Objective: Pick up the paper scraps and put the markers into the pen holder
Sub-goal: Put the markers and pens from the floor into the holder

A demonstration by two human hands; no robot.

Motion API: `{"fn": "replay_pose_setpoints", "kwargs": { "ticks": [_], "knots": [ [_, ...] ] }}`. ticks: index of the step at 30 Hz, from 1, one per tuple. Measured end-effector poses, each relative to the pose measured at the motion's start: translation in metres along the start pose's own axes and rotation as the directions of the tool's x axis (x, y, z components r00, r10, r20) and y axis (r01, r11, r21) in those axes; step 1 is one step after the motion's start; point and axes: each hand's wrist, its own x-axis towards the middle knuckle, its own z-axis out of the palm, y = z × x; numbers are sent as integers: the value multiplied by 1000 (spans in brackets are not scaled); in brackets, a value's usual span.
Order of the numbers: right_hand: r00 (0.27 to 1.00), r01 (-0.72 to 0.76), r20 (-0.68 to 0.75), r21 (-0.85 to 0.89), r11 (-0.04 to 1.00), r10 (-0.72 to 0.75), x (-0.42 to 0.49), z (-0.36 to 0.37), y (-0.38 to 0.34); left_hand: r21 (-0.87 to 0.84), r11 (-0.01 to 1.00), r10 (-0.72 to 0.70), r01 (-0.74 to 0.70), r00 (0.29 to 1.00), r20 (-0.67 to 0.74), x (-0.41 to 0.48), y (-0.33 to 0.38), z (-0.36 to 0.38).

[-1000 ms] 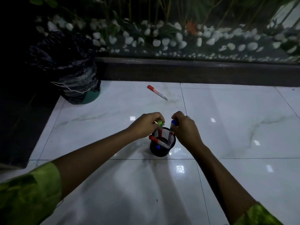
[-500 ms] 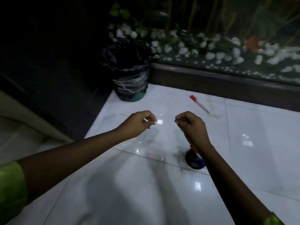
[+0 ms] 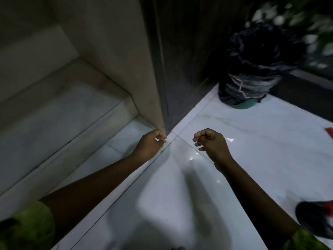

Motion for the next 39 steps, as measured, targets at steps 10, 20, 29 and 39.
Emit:
{"fn": "replay_pose_setpoints", "kwargs": {
  "ticks": [10,20,29,39],
  "knots": [
    [993,-82,88,-27,996,84,29,58,29,526,832,-90,177,978,-186,37,-81,2],
    [998,-66,3,10,998,66,11,9,31,335,931,-126,148,988,-86,43,-30,29],
    [964,0,-264,148,989,40,-40,-112,23,-183,980,-46,82,980,194,13,100,115],
    [813,52,-577,201,978,75,-42,-267,32,-210,973,182,-96,878,442,7,231,204]
  ]
}}
